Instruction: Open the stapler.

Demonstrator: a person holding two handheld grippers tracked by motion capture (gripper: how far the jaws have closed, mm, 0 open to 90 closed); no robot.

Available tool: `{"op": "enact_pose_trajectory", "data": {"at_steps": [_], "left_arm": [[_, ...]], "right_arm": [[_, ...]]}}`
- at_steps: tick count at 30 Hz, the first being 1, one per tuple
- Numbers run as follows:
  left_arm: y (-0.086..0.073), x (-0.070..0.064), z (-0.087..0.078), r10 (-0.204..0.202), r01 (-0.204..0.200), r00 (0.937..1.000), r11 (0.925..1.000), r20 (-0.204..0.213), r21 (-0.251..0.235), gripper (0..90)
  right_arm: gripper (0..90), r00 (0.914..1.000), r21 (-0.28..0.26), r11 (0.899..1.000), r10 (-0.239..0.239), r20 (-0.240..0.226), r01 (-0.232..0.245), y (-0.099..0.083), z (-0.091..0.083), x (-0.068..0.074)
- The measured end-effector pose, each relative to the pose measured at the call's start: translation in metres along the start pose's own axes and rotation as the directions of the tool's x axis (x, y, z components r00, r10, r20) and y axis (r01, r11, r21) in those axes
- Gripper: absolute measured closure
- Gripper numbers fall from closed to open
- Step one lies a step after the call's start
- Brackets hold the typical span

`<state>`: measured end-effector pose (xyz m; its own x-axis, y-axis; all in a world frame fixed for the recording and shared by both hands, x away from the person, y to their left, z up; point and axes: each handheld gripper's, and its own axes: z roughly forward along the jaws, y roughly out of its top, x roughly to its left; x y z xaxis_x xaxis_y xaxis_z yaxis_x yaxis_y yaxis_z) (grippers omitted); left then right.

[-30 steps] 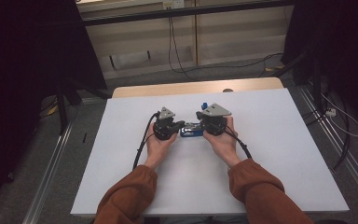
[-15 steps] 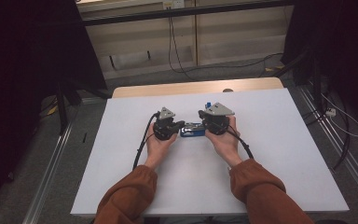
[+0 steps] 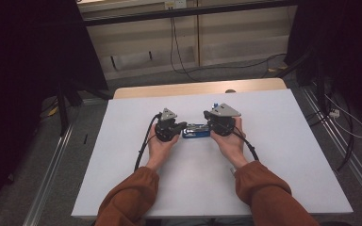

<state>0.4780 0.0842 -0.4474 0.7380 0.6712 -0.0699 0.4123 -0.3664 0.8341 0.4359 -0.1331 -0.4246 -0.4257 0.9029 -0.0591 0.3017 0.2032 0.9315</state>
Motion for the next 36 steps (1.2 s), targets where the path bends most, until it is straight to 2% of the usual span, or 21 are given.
{"op": "enact_pose_trajectory", "data": {"at_steps": [11,13,23,36], "left_arm": [[0.0,0.0,0.0,-0.001,0.001,1.0,1.0,-0.003,-0.004,90.0],[0.0,0.0,0.0,-0.002,0.002,1.0,1.0,-0.002,-0.004,90.0],[-0.001,0.0,0.0,-0.005,0.005,1.0,1.0,-0.001,-0.007,90.0],[-0.001,0.0,0.0,-0.004,0.004,1.0,1.0,0.0,-0.008,90.0]], "right_arm": [[90.0,1.0,-0.002,1.0,0.003,0.005,-0.003,-0.001,-0.003,-0.005],[90.0,0.9998,0.0,1.0,0.006,0.019,-0.006,-0.002,-0.004,-0.006],[90.0,0.9992,0.009,0.999,0.033,0.025,-0.033,-0.006,-0.008,-0.016],[90.0,0.9992,0.015,1.0,0.014,0.038,-0.014,-0.008,-0.01,-0.017]]}}
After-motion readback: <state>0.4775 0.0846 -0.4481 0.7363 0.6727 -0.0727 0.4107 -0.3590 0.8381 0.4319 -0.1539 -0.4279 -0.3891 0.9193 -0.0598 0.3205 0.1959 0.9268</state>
